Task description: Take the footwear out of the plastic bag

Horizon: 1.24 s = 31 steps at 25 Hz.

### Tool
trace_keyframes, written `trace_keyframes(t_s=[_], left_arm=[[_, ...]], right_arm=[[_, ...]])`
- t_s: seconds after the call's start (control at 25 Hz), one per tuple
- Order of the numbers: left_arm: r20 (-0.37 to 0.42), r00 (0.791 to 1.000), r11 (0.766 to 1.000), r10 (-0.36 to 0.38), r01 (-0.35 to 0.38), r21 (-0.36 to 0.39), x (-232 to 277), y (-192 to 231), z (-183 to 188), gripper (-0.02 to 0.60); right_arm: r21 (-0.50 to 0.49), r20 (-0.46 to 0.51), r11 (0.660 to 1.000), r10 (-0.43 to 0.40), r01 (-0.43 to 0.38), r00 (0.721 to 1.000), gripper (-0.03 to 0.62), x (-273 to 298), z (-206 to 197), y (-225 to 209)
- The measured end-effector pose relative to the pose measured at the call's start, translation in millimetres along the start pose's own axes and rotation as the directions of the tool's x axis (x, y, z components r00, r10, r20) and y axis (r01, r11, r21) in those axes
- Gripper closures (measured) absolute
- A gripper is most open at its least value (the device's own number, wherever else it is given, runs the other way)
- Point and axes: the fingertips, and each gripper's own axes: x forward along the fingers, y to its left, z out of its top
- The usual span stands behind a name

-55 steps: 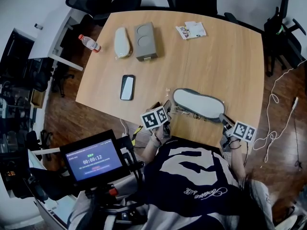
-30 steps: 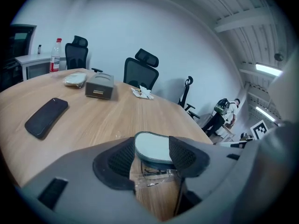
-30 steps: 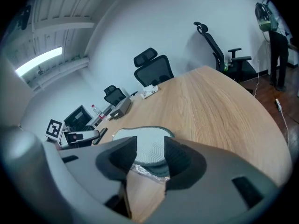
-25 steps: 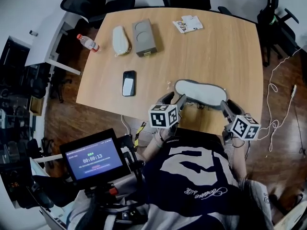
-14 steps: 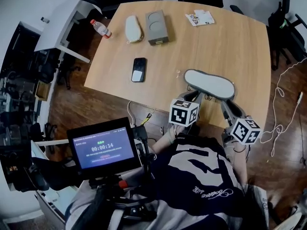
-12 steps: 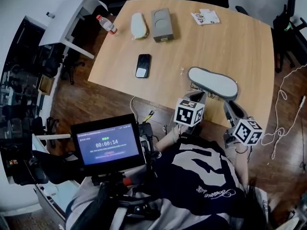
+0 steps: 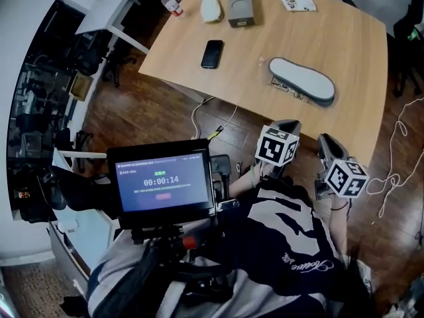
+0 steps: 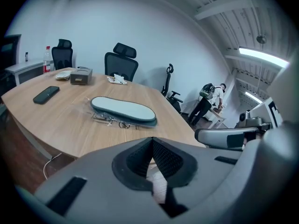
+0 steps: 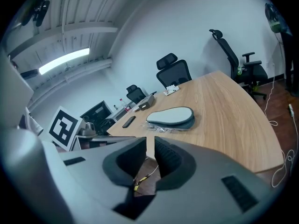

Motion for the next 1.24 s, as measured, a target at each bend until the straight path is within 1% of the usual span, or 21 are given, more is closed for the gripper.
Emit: trace_keyframes(t_s=[0.04,0.08,0.2,0.28,0.4,0.52,0.84,1.24], left_arm=[[-0.003,1.000,1.000,0.001,-0.001,-0.010,-2.5,-4.1,-6.1,0.578],[-0.005,1.000,1.000,0.001,-0.001,-0.023,-3.3,-4.6,-8.7,0.578],[-0.011,1.000,0.998,0.004,-0.005,-0.056,-3.8,-0.8,-11.6,0.578],[-0.008,1.000,0.998,0.007,-0.007,-0.058,-9.0,-6.4,-17.8,0.578],[0.005,1.000,0.999,0.009,-0.008,-0.051,-24.3,-20.9,-30.9,0.578],[0.019,1.000,0.999,0.009,-0.008,-0.049,-35.4,-24.8,-35.0,0.578],[0.052,0.999,0.999,0.006,-0.004,-0.044,-54.7,-15.4,-26.4,0.578],[0.042,0.999,0.998,-0.022,0.024,-0.051,-79.0,14.8,-25.6,0.578]], right_arm=[[-0.003,0.000,1.000,0.003,-0.003,1.000,0.558,-4.7,-3.0,0.8],[-0.006,-0.002,1.000,0.005,-0.005,1.000,0.577,-4.9,-3.1,1.5],[-0.014,-0.010,1.000,0.017,-0.018,1.000,0.582,0.0,-1.8,5.0],[-0.016,-0.011,1.000,0.025,-0.026,1.000,0.601,-6.5,-7.5,8.4],[-0.017,-0.010,0.999,0.033,-0.033,0.999,0.602,-24.3,-22.5,14.9],[-0.018,-0.004,0.999,0.039,-0.039,0.999,0.605,-30.9,-29.8,21.3],[-0.045,0.013,0.998,0.047,-0.047,0.999,0.606,-28.1,-27.3,45.8],[-0.035,0.008,0.999,0.024,-0.024,1.000,0.606,-3.9,-32.0,80.6]])
